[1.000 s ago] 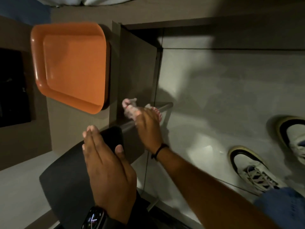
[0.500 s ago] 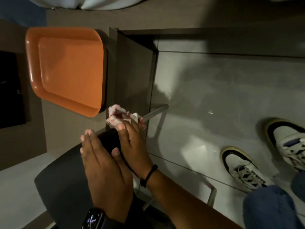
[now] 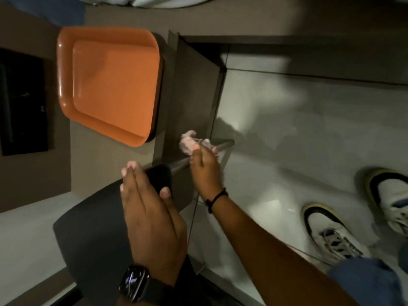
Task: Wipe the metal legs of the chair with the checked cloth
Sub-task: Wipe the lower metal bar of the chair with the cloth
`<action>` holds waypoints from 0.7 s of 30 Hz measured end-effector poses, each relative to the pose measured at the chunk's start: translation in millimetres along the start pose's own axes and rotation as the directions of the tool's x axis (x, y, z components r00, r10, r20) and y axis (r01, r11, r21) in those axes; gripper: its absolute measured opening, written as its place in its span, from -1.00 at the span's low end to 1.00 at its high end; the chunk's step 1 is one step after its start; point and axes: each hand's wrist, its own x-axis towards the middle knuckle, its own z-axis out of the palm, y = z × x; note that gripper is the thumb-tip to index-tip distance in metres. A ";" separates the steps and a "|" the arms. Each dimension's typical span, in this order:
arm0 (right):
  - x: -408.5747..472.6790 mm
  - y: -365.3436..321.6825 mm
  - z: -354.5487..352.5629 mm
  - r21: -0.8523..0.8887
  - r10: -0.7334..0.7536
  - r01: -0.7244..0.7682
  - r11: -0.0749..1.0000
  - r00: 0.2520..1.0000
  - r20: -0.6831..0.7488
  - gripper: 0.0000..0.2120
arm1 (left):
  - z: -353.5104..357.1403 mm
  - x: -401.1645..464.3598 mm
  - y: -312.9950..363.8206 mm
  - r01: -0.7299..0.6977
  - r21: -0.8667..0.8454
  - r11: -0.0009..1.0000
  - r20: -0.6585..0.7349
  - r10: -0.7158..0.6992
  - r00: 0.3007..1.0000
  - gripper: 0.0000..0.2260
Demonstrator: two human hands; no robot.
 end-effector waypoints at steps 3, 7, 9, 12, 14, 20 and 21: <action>-52.8 -36.5 7.8 -0.016 -0.171 0.172 0.985 0.984 0.050 -0.65 | -4.8 3.1 0.8 0.005 -0.005 1.000 0.020 -0.005 1.000 -0.45; -62.5 -65.0 -9.4 -0.080 -0.242 0.262 0.962 0.950 0.198 -0.66 | -7.9 2.8 3.8 -0.009 -0.009 1.000 0.025 0.009 1.000 -0.46; -48.7 -61.5 -9.3 -0.133 -0.273 0.317 0.939 0.922 0.273 -0.65 | -5.0 3.1 0.8 -0.011 -0.004 1.000 0.014 0.011 1.000 -0.47; -0.8 -37.5 -8.3 -0.230 -0.166 0.242 0.943 0.938 0.306 -0.64 | -0.3 1.9 -1.4 -0.019 -0.013 1.000 -0.011 0.019 1.000 -0.47; 33.9 -21.1 -17.1 -0.216 0.044 0.030 0.976 0.942 0.334 -0.63 | 1.0 0.7 -1.5 -0.030 -0.020 0.999 -0.031 0.029 0.999 -0.47; 69.8 6.8 -29.7 -0.192 0.215 -0.176 0.965 0.955 0.205 -0.59 | 1.6 0.7 -3.5 -0.027 -0.022 0.999 -0.026 0.027 0.999 -0.46; 54.3 1.5 -27.1 -0.139 0.166 -0.140 0.980 0.965 0.203 -0.60 | 0.6 0.7 -3.0 -0.025 -0.026 0.999 -0.020 0.024 1.000 -0.47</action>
